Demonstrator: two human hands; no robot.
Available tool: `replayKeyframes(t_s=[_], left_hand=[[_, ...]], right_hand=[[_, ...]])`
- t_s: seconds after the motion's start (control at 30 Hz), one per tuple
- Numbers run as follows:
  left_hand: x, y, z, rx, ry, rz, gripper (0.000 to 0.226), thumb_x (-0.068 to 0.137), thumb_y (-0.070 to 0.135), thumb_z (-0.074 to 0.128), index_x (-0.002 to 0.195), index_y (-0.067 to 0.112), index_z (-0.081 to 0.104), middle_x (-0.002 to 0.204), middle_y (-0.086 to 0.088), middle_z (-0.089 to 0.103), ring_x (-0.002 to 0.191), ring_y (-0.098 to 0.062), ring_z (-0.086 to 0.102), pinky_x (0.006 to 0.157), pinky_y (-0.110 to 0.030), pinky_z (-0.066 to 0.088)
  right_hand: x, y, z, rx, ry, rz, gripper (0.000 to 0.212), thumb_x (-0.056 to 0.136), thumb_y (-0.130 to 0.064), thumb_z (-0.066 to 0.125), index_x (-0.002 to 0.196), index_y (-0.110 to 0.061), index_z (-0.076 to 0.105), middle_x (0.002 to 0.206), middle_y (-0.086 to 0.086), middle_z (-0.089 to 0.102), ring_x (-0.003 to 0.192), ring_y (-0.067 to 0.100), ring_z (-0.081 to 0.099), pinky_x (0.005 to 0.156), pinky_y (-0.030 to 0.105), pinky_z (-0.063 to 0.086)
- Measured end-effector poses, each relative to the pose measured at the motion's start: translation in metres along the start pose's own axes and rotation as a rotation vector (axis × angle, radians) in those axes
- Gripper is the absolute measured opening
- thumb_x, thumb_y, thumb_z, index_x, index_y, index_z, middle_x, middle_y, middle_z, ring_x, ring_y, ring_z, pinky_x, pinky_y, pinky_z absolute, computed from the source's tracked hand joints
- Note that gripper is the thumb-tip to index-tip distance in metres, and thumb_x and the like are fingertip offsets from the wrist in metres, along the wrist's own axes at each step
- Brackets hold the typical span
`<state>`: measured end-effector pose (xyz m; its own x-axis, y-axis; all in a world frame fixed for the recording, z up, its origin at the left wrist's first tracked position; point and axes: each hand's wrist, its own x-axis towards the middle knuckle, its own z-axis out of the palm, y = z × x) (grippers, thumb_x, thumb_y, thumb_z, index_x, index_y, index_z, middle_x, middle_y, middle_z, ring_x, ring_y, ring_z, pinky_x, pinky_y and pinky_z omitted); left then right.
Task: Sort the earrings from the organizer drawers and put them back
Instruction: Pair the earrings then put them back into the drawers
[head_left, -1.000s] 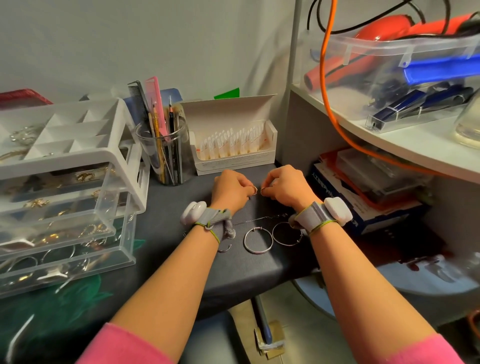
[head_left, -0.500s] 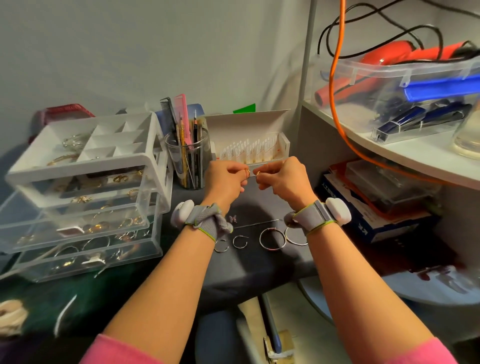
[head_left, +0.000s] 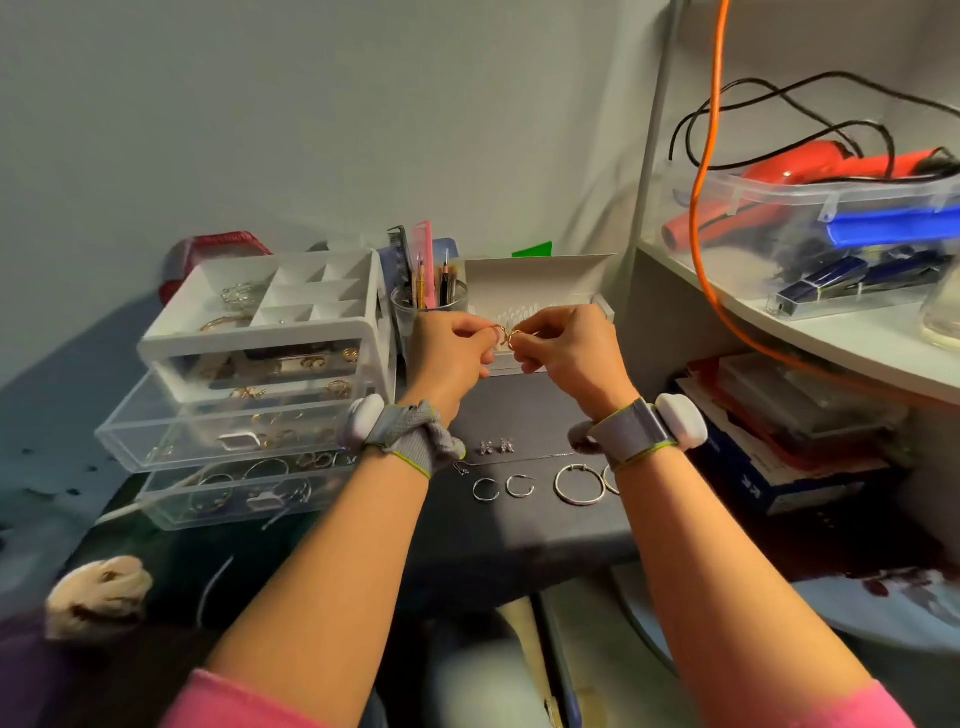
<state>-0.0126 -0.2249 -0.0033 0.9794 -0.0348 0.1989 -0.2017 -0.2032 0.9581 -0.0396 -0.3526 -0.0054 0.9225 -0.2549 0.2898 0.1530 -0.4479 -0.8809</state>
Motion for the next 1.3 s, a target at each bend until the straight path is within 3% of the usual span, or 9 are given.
replayKeyframes(t_s=[0.07, 0.27, 0.33, 0.47, 0.7, 0.83, 0.97, 1.13, 1.3], left_hand=[[-0.003, 0.004, -0.008, 0.001, 0.020, 0.008, 0.007, 0.089, 0.003, 0.063, 0.090, 0.007, 0.069, 0.068, -0.004, 0.061, 0.058, -0.011, 0.055, 0.050, -0.018, 0.049], [-0.005, 0.007, -0.032, 0.026, 0.090, 0.024, 0.006, 0.088, 0.008, 0.067, 0.086, 0.014, 0.070, 0.068, -0.002, 0.064, 0.062, -0.015, 0.060, 0.061, -0.028, 0.056], [-0.006, 0.008, -0.041, 0.051, 0.111, 0.037, 0.005, 0.087, 0.011, 0.068, 0.088, 0.014, 0.071, 0.069, -0.001, 0.066, 0.061, -0.013, 0.062, 0.060, -0.026, 0.057], [-0.008, 0.013, -0.062, 0.064, 0.145, 0.054, 0.006, 0.087, 0.010, 0.068, 0.089, 0.014, 0.072, 0.066, -0.001, 0.066, 0.058, -0.011, 0.061, 0.056, -0.021, 0.055], [-0.004, 0.008, -0.111, 0.112, 0.200, 0.018, 0.009, 0.088, 0.006, 0.066, 0.083, 0.008, 0.073, 0.070, -0.009, 0.068, 0.058, -0.016, 0.059, 0.061, -0.029, 0.055], [-0.002, 0.003, -0.139, 0.181, 0.228, 0.020, 0.015, 0.085, 0.009, 0.071, 0.073, 0.018, 0.071, 0.067, -0.004, 0.067, 0.061, -0.017, 0.063, 0.069, -0.034, 0.059], [0.002, -0.004, -0.164, 0.276, 0.247, 0.002, 0.024, 0.082, 0.011, 0.073, 0.063, 0.025, 0.068, 0.075, -0.007, 0.071, 0.080, -0.028, 0.071, 0.080, -0.043, 0.059], [0.007, -0.014, -0.184, 0.348, 0.238, -0.040, 0.008, 0.081, 0.009, 0.073, 0.076, 0.015, 0.075, 0.078, -0.009, 0.073, 0.074, -0.022, 0.068, 0.079, -0.041, 0.060], [0.013, -0.024, -0.197, 0.440, 0.160, -0.107, 0.010, 0.078, 0.010, 0.077, 0.077, 0.019, 0.075, 0.083, -0.008, 0.075, 0.079, -0.024, 0.070, 0.080, -0.035, 0.059]], right_hand=[[-0.001, -0.006, 0.005, 0.036, 0.008, 0.004, 0.013, 0.083, -0.009, 0.072, 0.087, 0.002, 0.069, 0.069, 0.015, 0.069, 0.052, 0.016, 0.060, 0.051, 0.018, 0.048], [-0.005, -0.021, 0.019, 0.018, 0.027, -0.012, 0.013, 0.079, -0.013, 0.075, 0.077, -0.005, 0.065, 0.067, 0.014, 0.070, 0.055, 0.018, 0.062, 0.047, 0.017, 0.042], [-0.006, -0.026, 0.025, -0.001, 0.028, -0.029, 0.014, 0.079, -0.015, 0.075, 0.073, -0.009, 0.064, 0.066, 0.013, 0.071, 0.057, 0.018, 0.063, 0.051, 0.020, 0.042], [-0.007, -0.038, 0.039, -0.009, 0.009, -0.042, 0.012, 0.079, -0.014, 0.075, 0.075, -0.007, 0.066, 0.067, 0.014, 0.070, 0.053, 0.017, 0.059, 0.043, 0.017, 0.041], [-0.007, -0.060, 0.073, -0.025, -0.030, -0.123, 0.007, 0.075, -0.008, 0.073, 0.071, -0.008, 0.067, 0.059, 0.009, 0.067, 0.050, 0.014, 0.059, 0.055, 0.025, 0.050], [-0.005, -0.074, 0.096, -0.037, -0.074, -0.135, 0.003, 0.073, -0.007, 0.072, 0.073, -0.006, 0.069, 0.057, 0.004, 0.066, 0.043, 0.003, 0.056, 0.048, 0.015, 0.046], [-0.002, -0.085, 0.117, -0.085, -0.116, -0.175, 0.003, 0.074, -0.008, 0.073, 0.076, -0.006, 0.072, 0.064, 0.010, 0.070, 0.051, 0.011, 0.060, 0.060, 0.022, 0.054], [0.002, -0.091, 0.139, -0.178, -0.177, -0.207, 0.004, 0.073, -0.008, 0.075, 0.075, -0.012, 0.074, 0.064, 0.006, 0.069, 0.055, 0.012, 0.061, 0.060, 0.021, 0.052], [0.005, -0.093, 0.158, -0.447, -0.247, -0.269, 0.007, 0.070, -0.016, 0.077, 0.073, -0.022, 0.075, 0.079, 0.002, 0.073, 0.077, 0.020, 0.067, 0.073, 0.038, 0.058]])
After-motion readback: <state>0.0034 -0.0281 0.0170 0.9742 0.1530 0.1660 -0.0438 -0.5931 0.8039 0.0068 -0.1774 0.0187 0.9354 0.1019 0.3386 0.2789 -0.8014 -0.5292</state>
